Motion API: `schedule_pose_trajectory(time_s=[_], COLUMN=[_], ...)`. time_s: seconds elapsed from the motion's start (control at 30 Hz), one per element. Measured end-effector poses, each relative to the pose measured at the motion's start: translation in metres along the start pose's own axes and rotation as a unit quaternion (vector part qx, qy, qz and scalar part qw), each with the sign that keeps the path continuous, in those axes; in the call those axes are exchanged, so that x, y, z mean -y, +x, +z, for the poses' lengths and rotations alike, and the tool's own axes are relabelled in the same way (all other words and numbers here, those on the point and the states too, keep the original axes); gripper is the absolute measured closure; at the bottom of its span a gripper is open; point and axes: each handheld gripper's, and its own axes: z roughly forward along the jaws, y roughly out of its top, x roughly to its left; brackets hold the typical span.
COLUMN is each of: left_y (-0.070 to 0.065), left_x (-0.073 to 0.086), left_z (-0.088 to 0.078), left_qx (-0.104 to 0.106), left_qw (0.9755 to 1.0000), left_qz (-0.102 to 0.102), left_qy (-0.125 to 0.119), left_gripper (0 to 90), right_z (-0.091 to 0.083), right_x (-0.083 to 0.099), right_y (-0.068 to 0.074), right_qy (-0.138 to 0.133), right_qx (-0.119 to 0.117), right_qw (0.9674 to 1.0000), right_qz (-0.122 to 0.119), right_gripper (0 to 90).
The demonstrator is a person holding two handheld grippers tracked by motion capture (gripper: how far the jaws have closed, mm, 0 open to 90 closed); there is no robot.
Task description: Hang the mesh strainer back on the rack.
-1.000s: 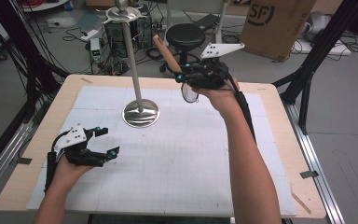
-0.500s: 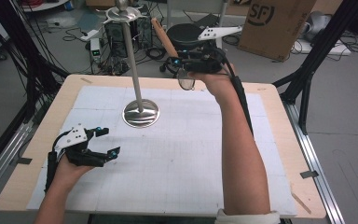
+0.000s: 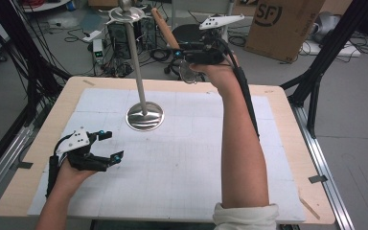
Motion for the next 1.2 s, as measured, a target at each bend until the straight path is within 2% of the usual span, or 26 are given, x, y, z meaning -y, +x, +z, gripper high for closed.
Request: schedule_pose_trajectory(time_s=[0.5, 0.93, 1.2], left_y=[0.0, -0.001, -0.001], left_x=[0.0, -0.001, -0.001], left_z=[0.0, 0.0, 0.0], left_qx=[0.002, 0.002, 0.003], left_qw=[1.0, 1.0, 1.0], left_qz=[-0.002, -0.001, -0.002], left_qy=[-0.001, -0.002, -0.001], left_gripper=[13.4, 13.4, 13.4], right_z=[0.012, 0.032, 0.044], right_x=[0.004, 0.003, 0.005], right_y=[-0.003, 0.012, 0.017], right_qy=[0.01, 0.028, 0.04], right_qx=[-0.004, -0.027, -0.022], right_qw=[0.9999, 0.9992, 0.9989], right_qz=[0.011, -0.007, -0.006], right_gripper=[68.2, 68.1, 67.9])
